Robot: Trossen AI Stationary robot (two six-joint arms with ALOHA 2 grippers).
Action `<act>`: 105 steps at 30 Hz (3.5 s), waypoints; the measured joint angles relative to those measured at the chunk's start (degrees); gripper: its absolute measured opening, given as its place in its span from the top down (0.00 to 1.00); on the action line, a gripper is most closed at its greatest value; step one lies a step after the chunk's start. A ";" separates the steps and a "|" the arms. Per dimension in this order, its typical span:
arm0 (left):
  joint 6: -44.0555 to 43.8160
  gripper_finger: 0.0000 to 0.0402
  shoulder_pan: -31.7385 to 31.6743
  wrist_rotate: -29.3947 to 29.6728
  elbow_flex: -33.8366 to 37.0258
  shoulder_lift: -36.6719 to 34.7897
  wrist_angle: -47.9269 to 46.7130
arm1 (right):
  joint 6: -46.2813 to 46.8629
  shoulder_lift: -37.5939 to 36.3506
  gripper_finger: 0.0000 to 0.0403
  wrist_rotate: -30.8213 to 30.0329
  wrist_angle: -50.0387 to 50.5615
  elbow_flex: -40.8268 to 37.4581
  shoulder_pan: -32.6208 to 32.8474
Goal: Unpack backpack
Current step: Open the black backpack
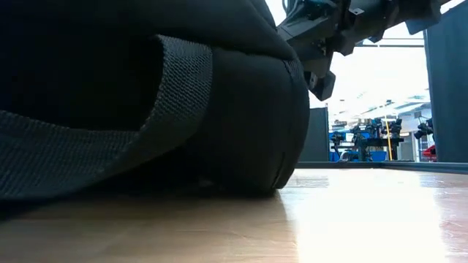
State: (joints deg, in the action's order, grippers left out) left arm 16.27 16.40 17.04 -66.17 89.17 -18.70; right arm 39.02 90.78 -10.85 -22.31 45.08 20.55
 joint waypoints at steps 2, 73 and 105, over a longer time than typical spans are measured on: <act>0.00 1.00 0.17 0.02 0.00 -0.44 -0.21 | 0.51 0.00 0.74 -0.11 0.01 0.00 -0.44; 2.70 1.00 0.92 6.45 -0.17 -26.14 -19.88 | 13.26 11.97 1.00 5.70 22.11 9.50 -4.28; -24.89 0.62 21.85 5.60 -0.04 -1.33 5.59 | 11.28 12.22 0.93 6.08 16.16 9.31 -6.08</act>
State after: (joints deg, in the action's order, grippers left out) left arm -8.61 38.26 22.63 -66.22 87.84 -13.11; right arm 50.30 103.00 -4.78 -6.15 54.39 14.47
